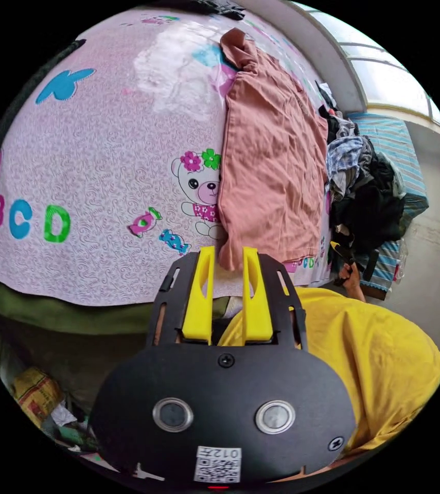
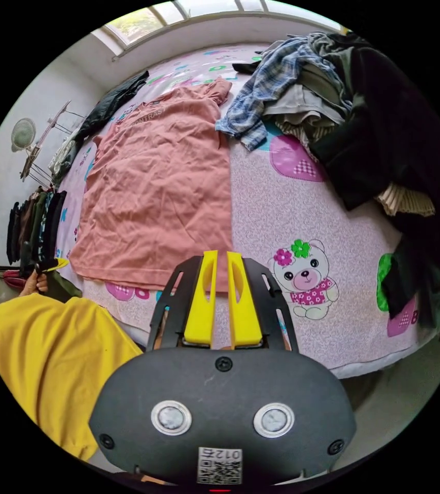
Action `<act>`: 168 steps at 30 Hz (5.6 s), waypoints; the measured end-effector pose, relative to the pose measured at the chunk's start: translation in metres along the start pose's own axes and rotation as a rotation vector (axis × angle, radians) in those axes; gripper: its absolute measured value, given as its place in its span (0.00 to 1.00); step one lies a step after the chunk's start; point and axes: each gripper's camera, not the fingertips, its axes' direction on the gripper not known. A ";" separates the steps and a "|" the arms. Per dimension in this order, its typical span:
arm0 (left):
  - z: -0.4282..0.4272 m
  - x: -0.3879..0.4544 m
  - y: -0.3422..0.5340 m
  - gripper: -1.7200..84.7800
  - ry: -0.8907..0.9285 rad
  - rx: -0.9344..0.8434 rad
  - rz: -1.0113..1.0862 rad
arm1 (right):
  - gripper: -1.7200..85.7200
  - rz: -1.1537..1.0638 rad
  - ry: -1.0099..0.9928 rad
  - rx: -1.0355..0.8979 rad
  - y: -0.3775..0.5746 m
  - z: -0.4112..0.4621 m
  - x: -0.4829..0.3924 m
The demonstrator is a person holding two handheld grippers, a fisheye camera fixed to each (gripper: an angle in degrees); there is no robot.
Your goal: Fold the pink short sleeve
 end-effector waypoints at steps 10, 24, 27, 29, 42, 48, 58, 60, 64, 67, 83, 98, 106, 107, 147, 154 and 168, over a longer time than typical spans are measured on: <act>-0.013 -0.051 -0.006 0.03 -0.056 0.006 0.143 | 0.10 0.158 -0.152 -0.053 -0.004 0.021 0.090; -0.094 -0.132 -0.018 0.02 -0.089 -0.019 0.133 | 0.11 0.074 -0.144 -0.132 -0.030 0.057 0.088; -0.102 -0.146 -0.021 0.02 -0.068 -0.044 0.134 | 0.10 0.058 -0.084 -0.138 -0.030 0.063 0.080; -0.108 -0.154 -0.022 0.02 -0.055 -0.057 0.136 | 0.06 0.052 -0.030 -0.140 -0.032 0.063 0.075; -0.159 -0.203 -0.003 0.02 0.026 -0.091 0.118 | 0.03 0.039 -0.119 -0.198 -0.019 0.052 0.063; -0.171 -0.216 0.019 0.02 -0.002 -0.118 0.091 | 0.03 0.048 -0.129 -0.277 -0.007 0.059 0.059; -0.234 -0.203 0.039 0.02 -0.151 0.128 0.004 | 0.05 0.111 -0.125 -0.357 -0.019 0.071 0.063; -0.264 -0.180 0.021 0.03 -0.187 0.237 0.044 | 0.05 0.128 -0.116 -0.360 -0.022 0.066 0.065; -0.290 -0.149 -0.045 0.03 -0.158 0.302 0.109 | 0.05 0.213 -0.099 -0.336 -0.032 0.048 0.077; -0.298 -0.124 -0.119 0.04 -0.166 0.302 0.148 | 0.04 0.268 -0.065 -0.287 -0.045 0.030 0.082; -0.287 -0.080 -0.327 0.04 -0.012 0.252 -0.191 | 0.02 0.243 -0.105 -0.224 -0.094 -0.010 0.032; -0.371 -0.050 -0.340 0.02 -0.084 0.409 -0.233 | 0.02 0.177 -0.180 -0.192 -0.128 -0.041 -0.004; -0.380 -0.004 -0.309 0.02 -0.383 0.558 -0.375 | 0.02 0.080 -0.196 -0.206 -0.151 -0.047 -0.044; -0.392 0.012 -0.313 0.02 -0.438 0.627 -0.321 | 0.02 0.066 -0.202 -0.206 -0.156 -0.047 -0.052; -0.383 0.138 -0.501 0.02 -0.448 0.320 -0.207 | 0.03 -0.160 0.302 -0.066 -0.504 -0.092 -0.097; -0.385 0.139 -0.501 0.02 -0.432 0.333 -0.227 | 0.02 -0.061 0.267 -0.064 -0.503 -0.146 -0.078; -0.386 0.130 -0.494 0.02 -0.408 0.339 -0.238 | 0.02 0.097 0.123 -0.015 -0.541 -0.225 -0.055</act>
